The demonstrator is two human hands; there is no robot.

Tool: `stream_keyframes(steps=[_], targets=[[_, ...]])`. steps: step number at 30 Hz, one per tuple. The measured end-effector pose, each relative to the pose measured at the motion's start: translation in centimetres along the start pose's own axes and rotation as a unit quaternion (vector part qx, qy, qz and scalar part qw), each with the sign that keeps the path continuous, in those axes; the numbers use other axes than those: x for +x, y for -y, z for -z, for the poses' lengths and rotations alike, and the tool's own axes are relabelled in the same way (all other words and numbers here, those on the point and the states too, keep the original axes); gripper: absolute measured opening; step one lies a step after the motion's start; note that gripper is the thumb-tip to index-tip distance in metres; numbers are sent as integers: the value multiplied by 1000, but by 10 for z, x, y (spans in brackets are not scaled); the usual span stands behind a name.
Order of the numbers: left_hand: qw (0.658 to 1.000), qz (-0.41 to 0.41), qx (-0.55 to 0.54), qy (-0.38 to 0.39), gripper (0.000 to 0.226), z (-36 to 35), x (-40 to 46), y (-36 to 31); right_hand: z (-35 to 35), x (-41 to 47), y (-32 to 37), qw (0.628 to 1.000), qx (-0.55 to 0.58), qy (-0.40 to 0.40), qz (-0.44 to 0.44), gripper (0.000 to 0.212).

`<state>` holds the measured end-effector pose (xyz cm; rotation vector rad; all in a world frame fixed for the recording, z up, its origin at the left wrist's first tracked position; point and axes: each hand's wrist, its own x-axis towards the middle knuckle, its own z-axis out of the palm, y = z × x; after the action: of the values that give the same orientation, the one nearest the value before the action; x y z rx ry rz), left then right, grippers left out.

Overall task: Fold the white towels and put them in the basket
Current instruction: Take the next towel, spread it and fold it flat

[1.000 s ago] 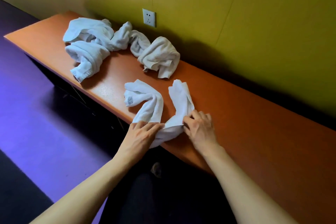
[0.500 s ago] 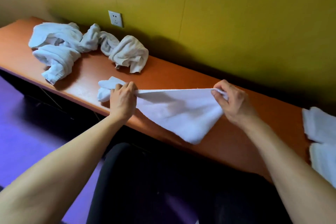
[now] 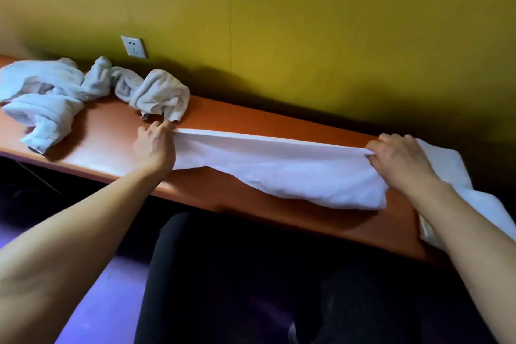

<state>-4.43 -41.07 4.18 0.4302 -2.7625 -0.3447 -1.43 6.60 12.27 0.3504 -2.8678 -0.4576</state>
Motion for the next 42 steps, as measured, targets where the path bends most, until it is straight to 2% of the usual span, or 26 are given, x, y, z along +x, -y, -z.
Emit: stream_keyframes(steps=[4, 6, 11, 16, 18, 25, 28, 32, 35, 42], targets=[[997, -13, -33, -72, 39, 33, -2, -13, 4, -28, -17, 993, -18, 16, -119, 19], [995, -15, -43, -92, 40, 50, -3, -16, 7, -46, -28, 985, 9, 9, -173, 20], [990, -23, -32, -137, 41, 86, -17, -20, 21, -86, -39, 933, 159, -104, -306, 20], [986, -27, -54, -157, 34, 127, -33, -21, 41, -117, -37, 855, 300, -221, -361, 22], [982, -26, -72, -170, 34, 143, -39, -22, 49, -124, -36, 826, 324, -283, -366, 26], [965, 29, -126, -227, 42, 176, -19, -30, 74, -108, -46, 782, 351, -380, -348, 27], [966, 45, -115, -227, 39, 170, 2, -39, 74, -83, -50, 788, 344, -372, -350, 27], [974, 52, -98, -196, 38, 143, 38, -51, 55, -40, -56, 811, 331, -312, -368, 27], [983, 53, -61, -163, 37, 107, 66, -58, 24, -6, -53, 827, 324, -250, -387, 28], [995, 32, -1, -90, 37, 12, 120, -63, -67, 74, -53, 858, 305, -157, -382, 24]])
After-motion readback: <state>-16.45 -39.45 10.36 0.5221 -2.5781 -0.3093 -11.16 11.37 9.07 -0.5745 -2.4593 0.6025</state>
